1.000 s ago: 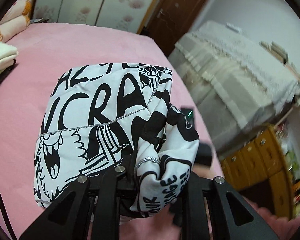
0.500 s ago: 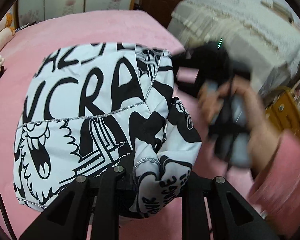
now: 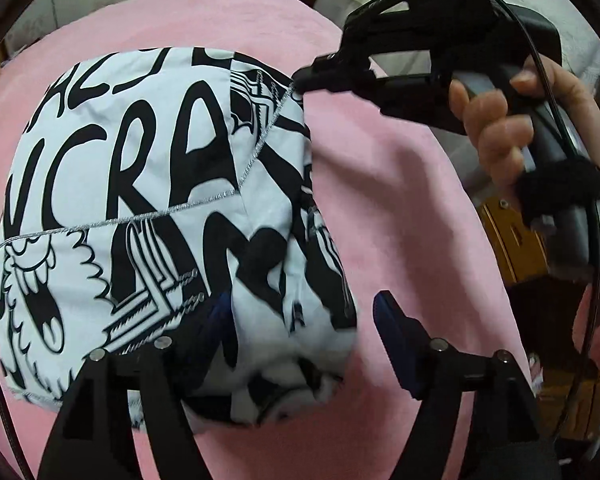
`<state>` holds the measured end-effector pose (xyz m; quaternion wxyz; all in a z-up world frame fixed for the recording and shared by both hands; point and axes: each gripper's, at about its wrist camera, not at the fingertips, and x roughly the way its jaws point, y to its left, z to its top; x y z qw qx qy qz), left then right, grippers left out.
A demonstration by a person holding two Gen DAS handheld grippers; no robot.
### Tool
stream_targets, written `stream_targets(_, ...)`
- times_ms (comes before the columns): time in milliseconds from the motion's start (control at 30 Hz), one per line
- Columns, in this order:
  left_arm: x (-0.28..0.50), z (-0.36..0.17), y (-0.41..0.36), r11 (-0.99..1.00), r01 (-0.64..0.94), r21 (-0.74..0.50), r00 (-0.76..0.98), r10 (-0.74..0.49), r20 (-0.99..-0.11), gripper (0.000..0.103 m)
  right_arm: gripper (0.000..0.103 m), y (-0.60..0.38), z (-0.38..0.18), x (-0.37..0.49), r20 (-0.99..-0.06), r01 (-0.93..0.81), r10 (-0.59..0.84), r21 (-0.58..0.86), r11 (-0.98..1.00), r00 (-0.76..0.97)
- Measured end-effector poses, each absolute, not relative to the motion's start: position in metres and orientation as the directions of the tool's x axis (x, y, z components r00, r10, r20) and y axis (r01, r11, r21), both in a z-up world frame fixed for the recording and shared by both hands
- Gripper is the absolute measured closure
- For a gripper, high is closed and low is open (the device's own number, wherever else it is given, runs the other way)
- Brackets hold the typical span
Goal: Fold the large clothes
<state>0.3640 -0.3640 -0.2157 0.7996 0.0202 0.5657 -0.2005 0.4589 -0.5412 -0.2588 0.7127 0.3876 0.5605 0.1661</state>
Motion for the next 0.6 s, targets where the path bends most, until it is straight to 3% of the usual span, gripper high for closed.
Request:
stream_targets(67,0.36,-0.21,-0.362,0.913,0.365,-0.185,0.243,-0.285,-0.927,0.03,0.098,-0.536,-0.263,0.445,-0.687,0.206,0.673,0.725,0.657,0.274)
stream_targets(133,0.354,-0.199,-0.353,0.911,0.376,-0.172,0.241,-0.275,-0.931,0.029,0.087,-0.523,-0.264,0.436,-0.696,0.21,0.678,0.717,0.664,0.235)
stream_targets(200,0.354,-0.188,-0.337,0.919,0.362,-0.155,0.249,-0.255,-0.934,0.025,0.065,-0.518,-0.265,0.425,-0.697,0.21,0.686,0.717,0.665,0.21)
stream_targets(267,0.352,-0.179,-0.321,0.927,0.345,-0.148,0.25,-0.243,-0.937,0.023,0.055,-0.51,-0.263,0.417,-0.703,0.209,0.685,0.711,0.671,0.193)
stream_targets(600,0.389,-0.173,-0.203,0.99,0.112,-0.09,0.233,-0.114,-0.966,0.023,0.054,-0.46,-0.258,0.361,-0.871,0.156,0.487,0.49,0.858,0.059)
